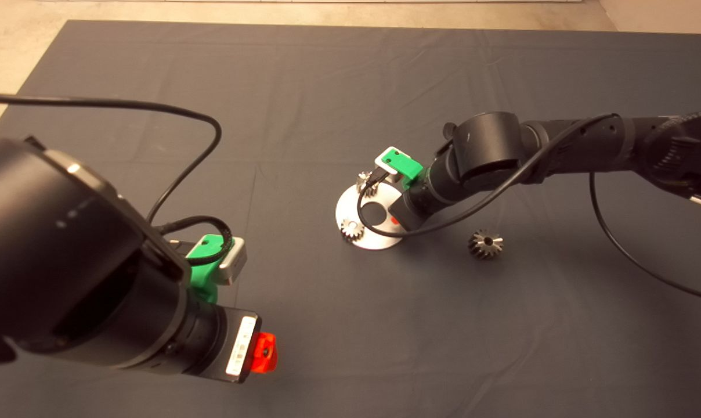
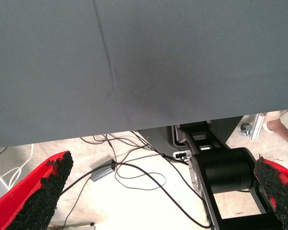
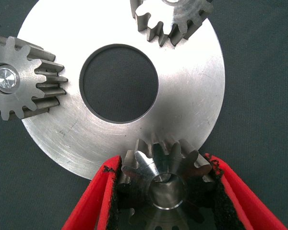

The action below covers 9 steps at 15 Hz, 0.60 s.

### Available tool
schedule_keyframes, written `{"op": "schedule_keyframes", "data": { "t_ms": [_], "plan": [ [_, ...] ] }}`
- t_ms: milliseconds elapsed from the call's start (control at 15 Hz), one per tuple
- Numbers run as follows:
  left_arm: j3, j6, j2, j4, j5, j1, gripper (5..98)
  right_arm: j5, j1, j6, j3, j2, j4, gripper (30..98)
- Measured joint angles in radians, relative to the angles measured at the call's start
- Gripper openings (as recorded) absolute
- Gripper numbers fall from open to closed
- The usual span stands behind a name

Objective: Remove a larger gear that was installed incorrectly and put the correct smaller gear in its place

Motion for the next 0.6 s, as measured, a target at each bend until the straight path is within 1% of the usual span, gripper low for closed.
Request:
{"op": "schedule_keyframes", "data": {
  "t_ms": [600],
  "plan": [
    [0.000,0.000,0.000,0.000,0.000,0.000,98.2,-0.004,-0.001,0.000,0.002,0.000,-0.001,41.2]
  ]
}}
